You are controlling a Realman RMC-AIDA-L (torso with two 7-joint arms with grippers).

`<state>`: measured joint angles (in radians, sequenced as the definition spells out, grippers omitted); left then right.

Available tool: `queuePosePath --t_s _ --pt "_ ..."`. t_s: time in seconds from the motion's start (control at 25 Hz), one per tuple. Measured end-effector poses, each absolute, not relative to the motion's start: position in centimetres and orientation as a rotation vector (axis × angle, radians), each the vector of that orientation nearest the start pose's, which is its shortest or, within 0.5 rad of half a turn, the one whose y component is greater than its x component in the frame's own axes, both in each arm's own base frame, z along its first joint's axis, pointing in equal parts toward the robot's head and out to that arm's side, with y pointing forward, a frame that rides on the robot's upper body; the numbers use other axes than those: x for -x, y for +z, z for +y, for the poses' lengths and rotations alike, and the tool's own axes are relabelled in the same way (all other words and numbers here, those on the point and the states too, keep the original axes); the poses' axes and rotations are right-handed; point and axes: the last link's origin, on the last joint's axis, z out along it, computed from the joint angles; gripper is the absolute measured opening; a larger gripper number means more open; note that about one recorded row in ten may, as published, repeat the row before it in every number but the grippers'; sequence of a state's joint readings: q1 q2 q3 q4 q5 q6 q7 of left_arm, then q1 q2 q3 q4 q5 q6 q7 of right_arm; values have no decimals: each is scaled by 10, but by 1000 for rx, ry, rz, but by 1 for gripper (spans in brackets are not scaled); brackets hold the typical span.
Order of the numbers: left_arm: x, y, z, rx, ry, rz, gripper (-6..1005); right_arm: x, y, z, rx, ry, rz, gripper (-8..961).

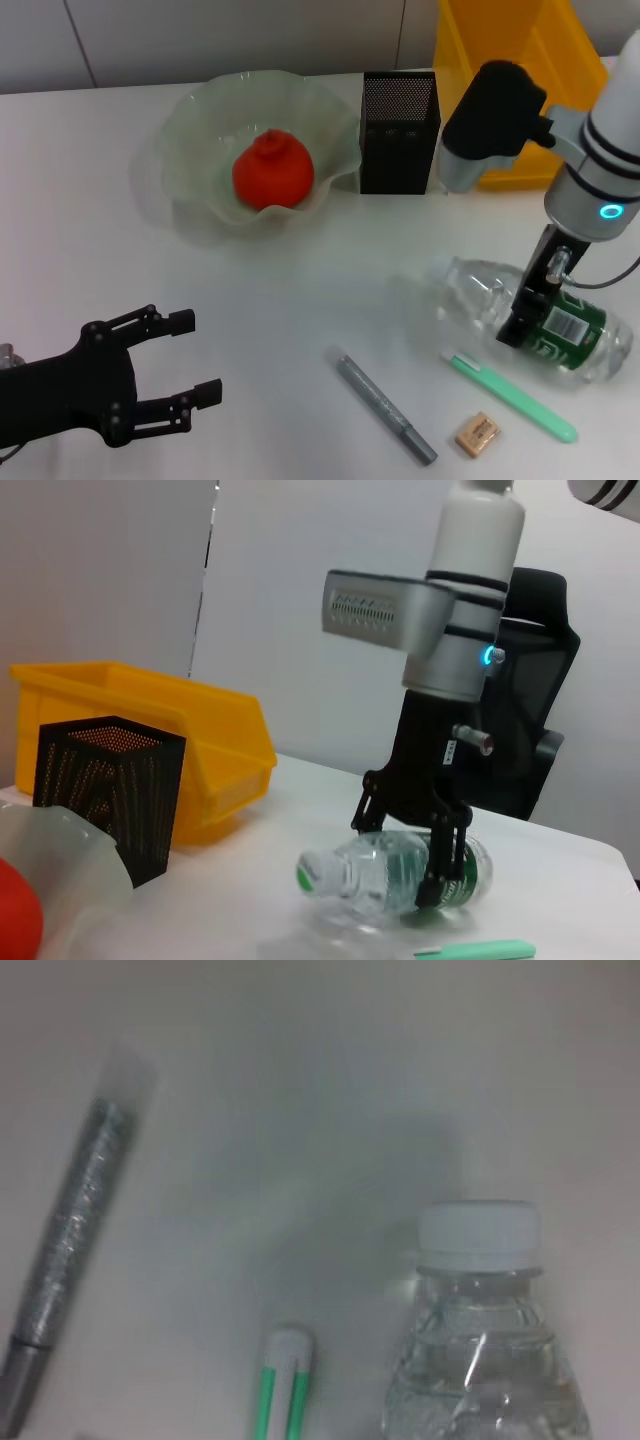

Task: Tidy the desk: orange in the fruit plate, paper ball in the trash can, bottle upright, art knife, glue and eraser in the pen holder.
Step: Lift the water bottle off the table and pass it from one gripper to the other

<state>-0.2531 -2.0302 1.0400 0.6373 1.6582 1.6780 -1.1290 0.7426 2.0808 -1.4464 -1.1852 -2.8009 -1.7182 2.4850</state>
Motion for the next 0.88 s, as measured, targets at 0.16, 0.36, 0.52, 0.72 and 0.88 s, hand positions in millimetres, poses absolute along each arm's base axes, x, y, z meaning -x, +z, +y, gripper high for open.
queuePosePath --t_s 0.16,0.36,0.52,0.72,0.88 --pt "292 -8 246 2785 -880 -460 855 -186 3 347 2609 -900 743 795" --pt "291 -6 249 2769 -887 -460 854 -178 18 336 2619 -709 640 792" --pt "287 -5 253 2768 -904 -452 854 -176 24 330 2616 -639 600 791" --pt "282 -7 258 2763 -922 -441 854 -172 32 321 2628 -525 546 792" --pt "279 -7 261 2765 -930 -436 854 -169 39 316 2634 -438 512 792"
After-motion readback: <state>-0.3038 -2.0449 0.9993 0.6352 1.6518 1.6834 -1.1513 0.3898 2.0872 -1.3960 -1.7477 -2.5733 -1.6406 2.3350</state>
